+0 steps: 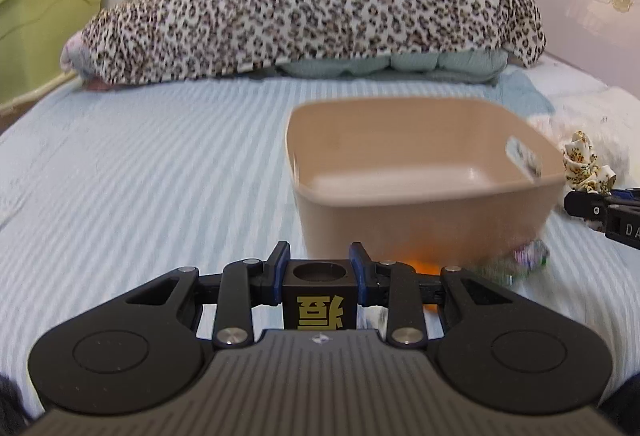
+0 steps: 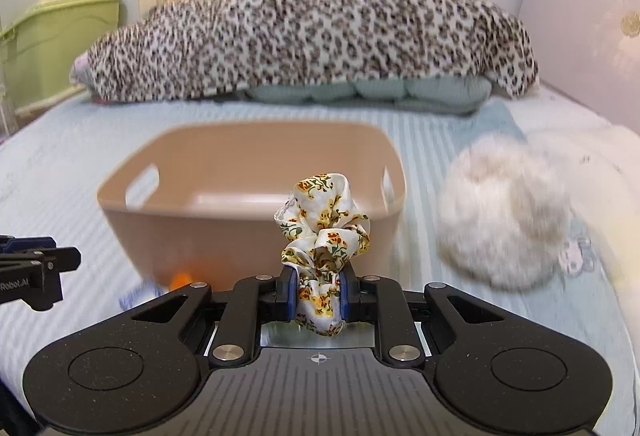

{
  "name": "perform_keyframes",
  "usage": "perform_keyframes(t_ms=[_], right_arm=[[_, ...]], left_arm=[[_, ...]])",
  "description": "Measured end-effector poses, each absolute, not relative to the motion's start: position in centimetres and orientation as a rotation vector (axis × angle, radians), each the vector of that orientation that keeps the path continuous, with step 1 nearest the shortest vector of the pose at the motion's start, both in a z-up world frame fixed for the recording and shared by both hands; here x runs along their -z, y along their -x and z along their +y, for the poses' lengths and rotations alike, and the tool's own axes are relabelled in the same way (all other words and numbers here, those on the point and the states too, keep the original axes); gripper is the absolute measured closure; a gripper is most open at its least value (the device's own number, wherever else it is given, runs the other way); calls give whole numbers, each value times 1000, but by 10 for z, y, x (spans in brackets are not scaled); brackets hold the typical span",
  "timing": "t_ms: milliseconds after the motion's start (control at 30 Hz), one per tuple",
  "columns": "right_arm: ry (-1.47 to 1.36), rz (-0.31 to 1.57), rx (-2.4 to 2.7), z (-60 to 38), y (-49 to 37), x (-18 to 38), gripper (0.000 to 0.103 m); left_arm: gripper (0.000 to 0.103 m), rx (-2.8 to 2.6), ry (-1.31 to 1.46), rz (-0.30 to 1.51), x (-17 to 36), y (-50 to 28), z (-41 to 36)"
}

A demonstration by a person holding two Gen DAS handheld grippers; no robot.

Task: Organize objects
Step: 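Carry scrunchie and black cube over the basket while both tools open to drop them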

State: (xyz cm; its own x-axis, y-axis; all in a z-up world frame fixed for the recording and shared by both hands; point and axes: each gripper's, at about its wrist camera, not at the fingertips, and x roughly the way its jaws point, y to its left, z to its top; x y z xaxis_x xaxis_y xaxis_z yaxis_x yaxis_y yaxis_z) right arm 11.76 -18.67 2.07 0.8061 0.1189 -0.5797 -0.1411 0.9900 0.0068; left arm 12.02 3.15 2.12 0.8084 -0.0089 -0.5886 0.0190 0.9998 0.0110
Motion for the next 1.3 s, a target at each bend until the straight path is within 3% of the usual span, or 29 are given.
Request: perform_keyframes(t_ms=[400,833,900,967,1033,1100,1233,1300], right_arm=[[65,549,-140,-165,-189,-44,85],[135,717,-137,-145,-248,-1,83],[145,736,-131,-143,-247,7,67],[145,737,-124,-144,-243,11,58],[144,719,-124,-145,-238,11,44],[141,696,-122,-147,-230,6,34],[119,645,-112,-155,-212,-17,23],[96,629,-113,-159,-203,-29,12]], left_arm=[[69,3,-57,596,-37,-218,1],[69,32,-180,791,24,-270,-21],[69,48,-174,801,26,-267,-21],[61,68,-177,787,23,-261,-20],[35,69,-191,766,16,-255,-19],[24,66,-185,733,6,-246,-16],[20,72,-167,708,-16,-229,-8],[16,67,-157,695,-25,-220,-3]])
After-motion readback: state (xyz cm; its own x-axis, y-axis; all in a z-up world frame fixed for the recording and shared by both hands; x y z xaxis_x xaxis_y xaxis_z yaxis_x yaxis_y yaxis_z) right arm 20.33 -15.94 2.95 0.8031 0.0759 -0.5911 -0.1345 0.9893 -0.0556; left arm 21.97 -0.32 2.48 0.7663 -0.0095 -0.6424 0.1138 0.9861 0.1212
